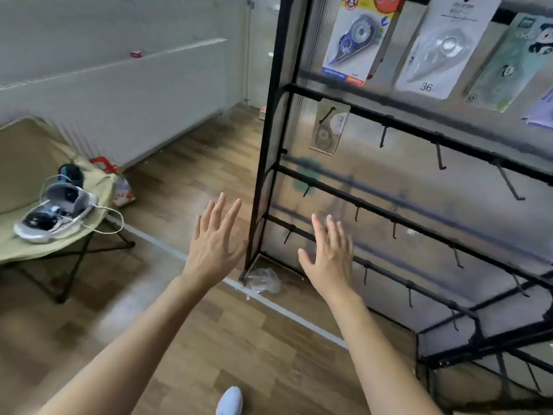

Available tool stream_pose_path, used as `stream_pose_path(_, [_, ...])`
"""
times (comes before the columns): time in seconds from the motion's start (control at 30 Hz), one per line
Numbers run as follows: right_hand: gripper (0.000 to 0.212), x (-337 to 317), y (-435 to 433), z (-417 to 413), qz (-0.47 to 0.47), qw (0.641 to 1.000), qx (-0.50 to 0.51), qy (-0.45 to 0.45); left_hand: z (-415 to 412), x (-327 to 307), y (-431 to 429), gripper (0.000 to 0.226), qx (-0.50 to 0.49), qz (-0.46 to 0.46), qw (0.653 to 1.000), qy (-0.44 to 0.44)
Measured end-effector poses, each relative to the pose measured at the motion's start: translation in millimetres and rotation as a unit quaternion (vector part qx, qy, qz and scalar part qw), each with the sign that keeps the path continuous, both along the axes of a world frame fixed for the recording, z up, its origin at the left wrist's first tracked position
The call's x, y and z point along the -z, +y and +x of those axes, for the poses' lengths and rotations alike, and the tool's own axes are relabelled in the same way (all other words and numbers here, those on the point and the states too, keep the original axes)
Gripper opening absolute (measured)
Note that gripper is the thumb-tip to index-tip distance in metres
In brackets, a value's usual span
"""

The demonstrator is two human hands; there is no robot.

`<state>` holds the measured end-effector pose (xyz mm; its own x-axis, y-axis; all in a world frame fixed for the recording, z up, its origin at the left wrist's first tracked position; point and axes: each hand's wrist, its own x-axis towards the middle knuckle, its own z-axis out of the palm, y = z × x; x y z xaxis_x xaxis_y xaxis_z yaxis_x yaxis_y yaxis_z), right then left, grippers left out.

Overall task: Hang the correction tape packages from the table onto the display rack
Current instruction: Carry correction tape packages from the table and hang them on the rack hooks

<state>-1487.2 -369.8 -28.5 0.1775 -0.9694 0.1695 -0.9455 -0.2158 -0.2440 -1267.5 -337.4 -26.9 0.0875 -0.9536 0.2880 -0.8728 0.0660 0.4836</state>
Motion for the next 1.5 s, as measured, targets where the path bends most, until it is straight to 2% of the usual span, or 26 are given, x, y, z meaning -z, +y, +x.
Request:
stream_pose_path(0.2, [0.071, 4.7, 84.3, 29.9, 0.056, 0.992, -0.114, 0.007, 20.4, 24.5, 135.1, 0.072, -0.097, 0.036, 0.995, -0.006])
stream_pose_path(0.37, [0.072, 8.9, 154.6, 78.4, 0.091, 0.975, -0.204, 0.016, 59.3, 32.6, 249.5, 0.072, -0.213, 0.051, 0.976, -0.007])
stream_pose_path(0.67, [0.074, 8.6, 269.6, 248.3, 0.079, 0.925, -0.372, 0.021, 169.3, 29.6, 427.6, 0.072, -0.400, 0.047, 0.915, -0.006])
stream_pose_path(0.93, [0.069, -2.6, 378.0, 417.2, 0.080, 0.865, -0.495, -0.001, 297.0, 18.8, 566.2, 0.070, -0.511, 0.034, 0.859, 0.012])
stream_pose_path(1.03, [0.069, -5.5, 398.7, 466.9, 0.078, 0.856, -0.511, -0.002, 337.4, 13.3, 595.0, 0.070, -0.539, 0.032, 0.842, 0.009])
stream_pose_path(1.2, [0.068, -4.3, 408.0, 547.8, 0.080, 0.846, -0.526, -0.018, 407.1, 13.1, 610.8, 0.070, -0.553, 0.037, 0.832, 0.006])
stream_pose_path(1.5, [0.067, 0.1, 359.4, 740.4, 0.073, 0.840, -0.535, -0.052, 588.8, 5.6, 563.6, 0.070, -0.562, 0.050, 0.826, -0.007])
